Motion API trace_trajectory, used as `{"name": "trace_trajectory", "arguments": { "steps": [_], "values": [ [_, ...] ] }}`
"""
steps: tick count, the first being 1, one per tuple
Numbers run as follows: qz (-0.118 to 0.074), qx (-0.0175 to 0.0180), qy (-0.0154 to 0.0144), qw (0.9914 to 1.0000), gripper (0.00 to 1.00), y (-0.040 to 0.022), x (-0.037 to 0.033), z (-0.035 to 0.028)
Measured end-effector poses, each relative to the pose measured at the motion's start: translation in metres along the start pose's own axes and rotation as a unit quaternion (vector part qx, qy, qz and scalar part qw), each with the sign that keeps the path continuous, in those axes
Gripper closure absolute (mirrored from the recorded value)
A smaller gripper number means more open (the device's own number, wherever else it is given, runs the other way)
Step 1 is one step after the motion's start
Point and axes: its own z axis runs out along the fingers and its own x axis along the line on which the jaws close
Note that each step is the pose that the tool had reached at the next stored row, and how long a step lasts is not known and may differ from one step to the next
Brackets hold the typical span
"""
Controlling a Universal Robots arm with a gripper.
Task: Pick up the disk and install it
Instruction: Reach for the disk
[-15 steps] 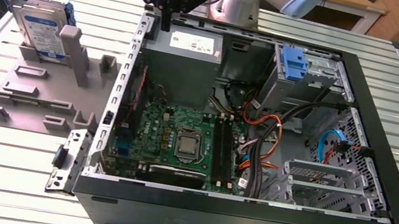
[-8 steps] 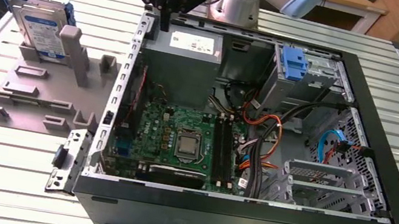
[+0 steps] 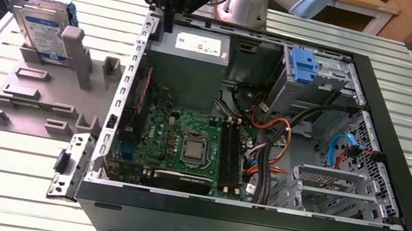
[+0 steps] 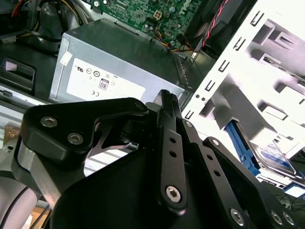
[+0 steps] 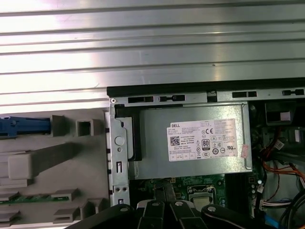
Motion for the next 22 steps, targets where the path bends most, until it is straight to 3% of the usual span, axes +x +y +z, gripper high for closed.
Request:
{"name": "trace_trajectory", "arguments": {
  "steps": [22],
  "values": [
    [0.000,0.0001,0.0004,1.00000,0.89,-0.0007,0.0078,0.0034]
  ]
}}
